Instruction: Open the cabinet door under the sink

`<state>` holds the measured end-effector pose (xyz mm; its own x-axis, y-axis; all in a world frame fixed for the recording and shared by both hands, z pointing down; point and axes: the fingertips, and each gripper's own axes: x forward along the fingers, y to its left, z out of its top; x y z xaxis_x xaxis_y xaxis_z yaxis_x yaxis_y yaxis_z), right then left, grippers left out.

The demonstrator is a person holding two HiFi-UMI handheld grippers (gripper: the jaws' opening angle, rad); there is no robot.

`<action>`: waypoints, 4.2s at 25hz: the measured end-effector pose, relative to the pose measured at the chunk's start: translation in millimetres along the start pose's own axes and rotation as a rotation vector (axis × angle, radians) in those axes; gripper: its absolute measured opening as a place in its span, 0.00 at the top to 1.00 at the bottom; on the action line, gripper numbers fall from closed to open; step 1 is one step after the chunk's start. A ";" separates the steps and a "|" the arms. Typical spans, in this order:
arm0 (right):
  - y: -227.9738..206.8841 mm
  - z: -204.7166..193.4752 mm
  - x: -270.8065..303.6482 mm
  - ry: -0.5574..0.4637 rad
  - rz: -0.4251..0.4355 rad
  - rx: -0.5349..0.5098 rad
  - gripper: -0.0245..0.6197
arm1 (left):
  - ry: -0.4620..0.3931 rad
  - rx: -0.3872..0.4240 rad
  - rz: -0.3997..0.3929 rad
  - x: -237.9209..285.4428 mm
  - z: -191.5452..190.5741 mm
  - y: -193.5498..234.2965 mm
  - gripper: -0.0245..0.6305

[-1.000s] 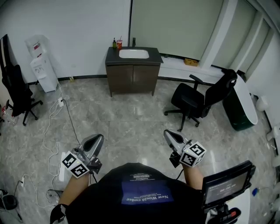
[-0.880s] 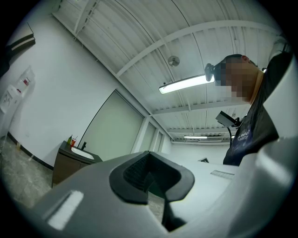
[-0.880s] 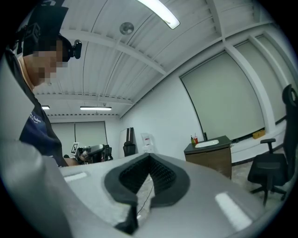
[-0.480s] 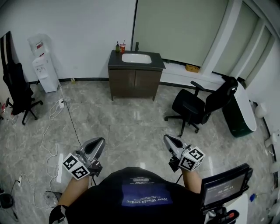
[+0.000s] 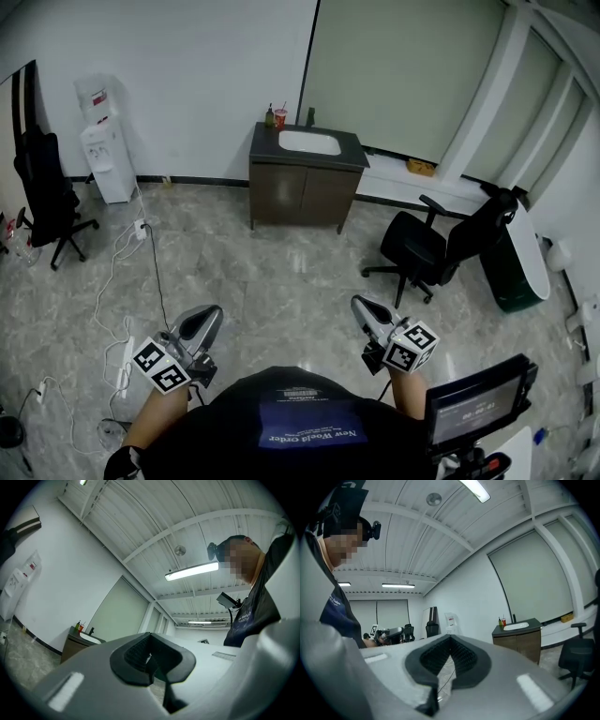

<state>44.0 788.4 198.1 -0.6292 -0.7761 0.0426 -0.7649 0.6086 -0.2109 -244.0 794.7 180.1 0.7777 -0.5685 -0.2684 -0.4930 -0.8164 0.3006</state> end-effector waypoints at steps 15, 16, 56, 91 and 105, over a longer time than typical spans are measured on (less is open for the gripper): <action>0.0 -16.4 57.9 0.022 -0.048 0.023 0.96 | 0.039 -0.041 -0.015 -10.3 -5.9 63.6 0.96; -6.6 -16.2 59.4 0.020 -0.049 0.029 0.96 | 0.043 -0.041 -0.017 -4.3 -6.8 64.3 0.96; -282.3 33.8 135.9 0.051 0.007 -0.038 0.96 | 0.039 -0.030 -0.049 286.2 -50.8 151.7 0.96; -368.1 73.6 411.9 0.046 0.074 0.004 0.96 | 0.058 0.034 0.038 346.3 17.9 397.6 0.96; -529.2 112.5 408.5 0.044 0.146 -0.021 0.96 | 0.052 0.033 0.082 512.2 -22.5 399.1 0.96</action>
<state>207.3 130.7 217.2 -0.7392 -0.6712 0.0560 -0.6671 0.7183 -0.1975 -33.7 180.0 183.3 0.7528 -0.6283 -0.1963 -0.5679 -0.7708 0.2887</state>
